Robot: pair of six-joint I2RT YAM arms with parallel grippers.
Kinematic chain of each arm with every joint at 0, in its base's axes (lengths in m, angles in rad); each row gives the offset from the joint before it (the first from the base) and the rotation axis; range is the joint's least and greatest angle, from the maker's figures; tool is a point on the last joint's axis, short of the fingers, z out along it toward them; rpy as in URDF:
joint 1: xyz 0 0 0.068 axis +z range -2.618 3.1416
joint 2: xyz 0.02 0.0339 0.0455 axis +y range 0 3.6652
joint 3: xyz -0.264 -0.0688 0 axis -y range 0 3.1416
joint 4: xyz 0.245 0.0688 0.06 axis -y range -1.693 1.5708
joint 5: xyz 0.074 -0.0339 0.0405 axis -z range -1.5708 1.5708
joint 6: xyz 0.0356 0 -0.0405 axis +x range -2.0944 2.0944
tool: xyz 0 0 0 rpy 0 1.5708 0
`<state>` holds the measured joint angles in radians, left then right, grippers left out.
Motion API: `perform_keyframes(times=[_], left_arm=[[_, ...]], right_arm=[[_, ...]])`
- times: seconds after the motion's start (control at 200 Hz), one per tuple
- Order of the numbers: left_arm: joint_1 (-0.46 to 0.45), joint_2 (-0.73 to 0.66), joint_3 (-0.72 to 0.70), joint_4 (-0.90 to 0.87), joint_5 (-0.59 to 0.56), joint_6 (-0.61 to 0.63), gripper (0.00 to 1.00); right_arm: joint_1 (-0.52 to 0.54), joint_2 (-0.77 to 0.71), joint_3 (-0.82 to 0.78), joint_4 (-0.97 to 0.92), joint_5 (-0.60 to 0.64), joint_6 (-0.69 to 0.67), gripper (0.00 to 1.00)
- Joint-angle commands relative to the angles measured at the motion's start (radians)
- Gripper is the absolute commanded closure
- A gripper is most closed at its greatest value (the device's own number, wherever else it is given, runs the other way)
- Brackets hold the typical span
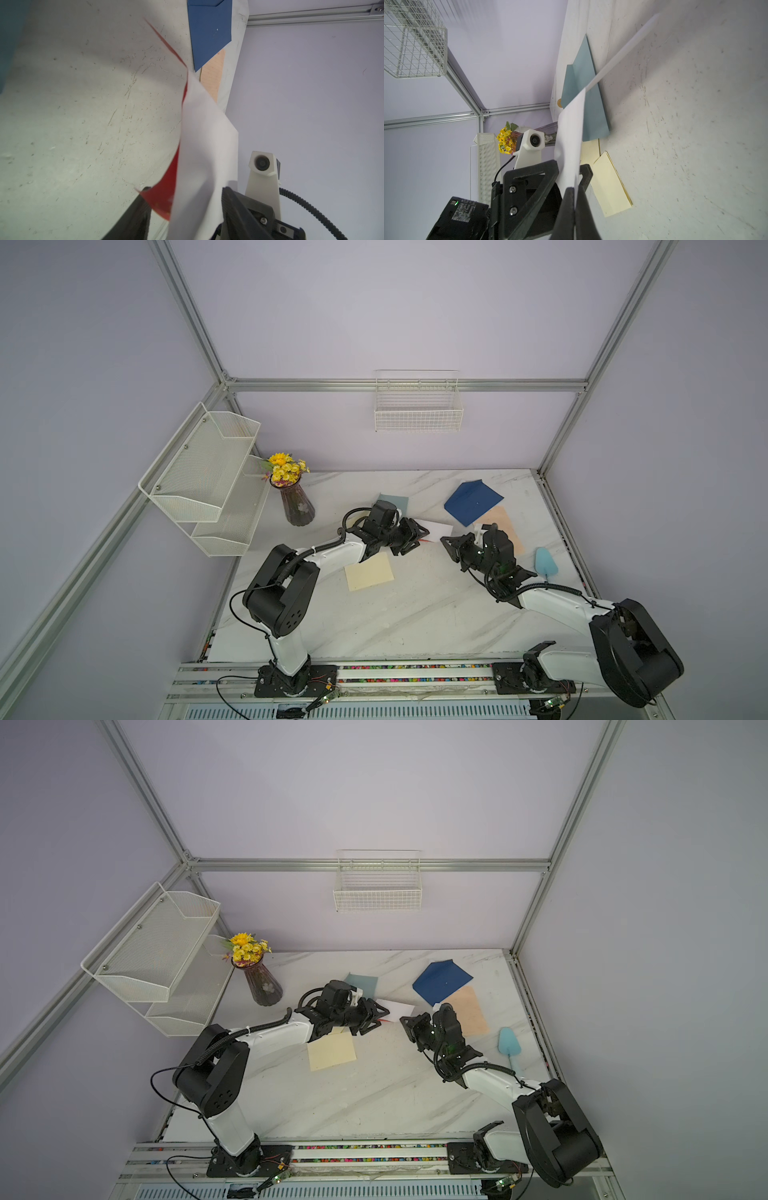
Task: Fold the letter paper in half and place it into the envelope
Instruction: Fold the letter paper at the center of the board.
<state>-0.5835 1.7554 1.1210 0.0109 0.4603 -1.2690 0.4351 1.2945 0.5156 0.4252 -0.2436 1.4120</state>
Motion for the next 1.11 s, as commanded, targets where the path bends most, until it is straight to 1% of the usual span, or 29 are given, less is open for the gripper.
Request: perform_keyframes(times=[0.0, 0.24, 0.605, 0.935, 1.005, 1.1], left_arm=[[0.009, -0.068, 0.037, -0.034, -0.066, 0.059, 0.44], [0.009, -0.069, 0.051, -0.053, -0.080, 0.076, 0.44], [0.002, -0.073, 0.077, -0.076, -0.153, 0.105, 0.44], [-0.011, -0.036, 0.127, -0.085, -0.153, 0.131, 0.44], [-0.016, -0.032, 0.123, -0.085, -0.154, 0.133, 0.45], [-0.021, -0.025, 0.122, -0.085, -0.145, 0.137, 0.49]], right_arm=[[0.006, -0.017, -0.017, 0.002, 0.013, 0.012, 1.00], [0.006, 0.006, -0.011, 0.013, -0.003, 0.011, 1.00], [0.013, 0.023, -0.006, 0.020, -0.012, 0.014, 1.00], [0.019, 0.054, 0.022, 0.022, -0.019, 0.010, 1.00], [0.021, 0.067, 0.033, 0.030, -0.021, 0.011, 1.00], [0.023, 0.071, 0.045, 0.037, -0.022, 0.011, 1.00]])
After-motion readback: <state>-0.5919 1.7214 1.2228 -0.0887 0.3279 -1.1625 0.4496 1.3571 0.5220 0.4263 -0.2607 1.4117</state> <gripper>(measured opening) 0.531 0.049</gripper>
